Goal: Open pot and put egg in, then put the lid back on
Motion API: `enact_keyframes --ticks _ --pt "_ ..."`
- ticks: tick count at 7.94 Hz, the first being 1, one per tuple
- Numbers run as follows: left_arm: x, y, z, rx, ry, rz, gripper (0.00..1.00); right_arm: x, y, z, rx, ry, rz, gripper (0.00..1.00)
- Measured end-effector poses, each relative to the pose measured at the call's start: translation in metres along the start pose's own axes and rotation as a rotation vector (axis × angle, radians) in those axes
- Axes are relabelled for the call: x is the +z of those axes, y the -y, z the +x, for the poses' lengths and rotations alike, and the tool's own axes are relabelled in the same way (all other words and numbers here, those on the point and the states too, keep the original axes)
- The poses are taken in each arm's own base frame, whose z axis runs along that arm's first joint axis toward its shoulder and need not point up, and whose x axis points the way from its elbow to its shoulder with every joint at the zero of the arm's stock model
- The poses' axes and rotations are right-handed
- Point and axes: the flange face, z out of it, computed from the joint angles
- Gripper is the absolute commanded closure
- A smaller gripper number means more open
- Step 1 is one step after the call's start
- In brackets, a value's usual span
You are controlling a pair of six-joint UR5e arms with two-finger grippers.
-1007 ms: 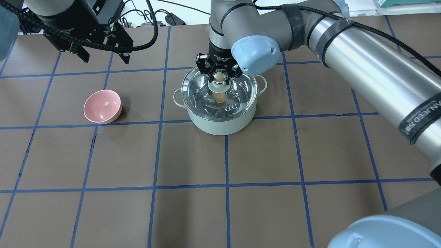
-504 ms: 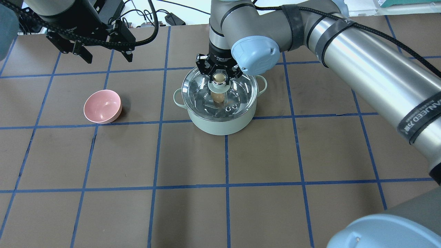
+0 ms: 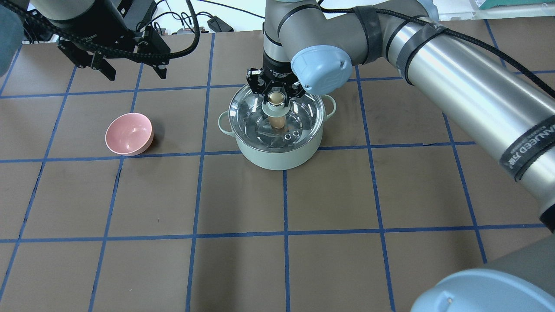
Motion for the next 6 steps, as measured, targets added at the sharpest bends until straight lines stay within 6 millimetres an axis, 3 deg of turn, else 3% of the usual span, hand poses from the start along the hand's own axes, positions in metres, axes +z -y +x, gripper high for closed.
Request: enact_keyframes --ticks 1,2,3,5,6 --pt "0.0000 -0.0001 0.0000 0.000 0.000 0.000 0.00 -0.0001 0.0009 -0.0001 -0.002 0.004 0.009 0.92" --pt "-0.0001 -0.0001 0.0001 0.000 0.000 0.000 0.00 0.0000 0.0015 -0.0001 -0.008 0.007 0.016 0.69" --pt "-0.0001 -0.0002 0.0004 0.001 0.000 0.000 0.00 -0.0002 0.0018 0.0001 -0.020 0.007 0.021 0.58" --pt "-0.0001 -0.0002 0.0005 0.001 0.000 0.000 0.00 -0.0001 0.0019 0.0008 -0.038 0.002 0.026 0.25" --pt "-0.0001 -0.0002 0.0005 0.001 0.000 0.000 0.00 0.0002 0.0014 0.0011 -0.041 0.002 0.025 0.00"
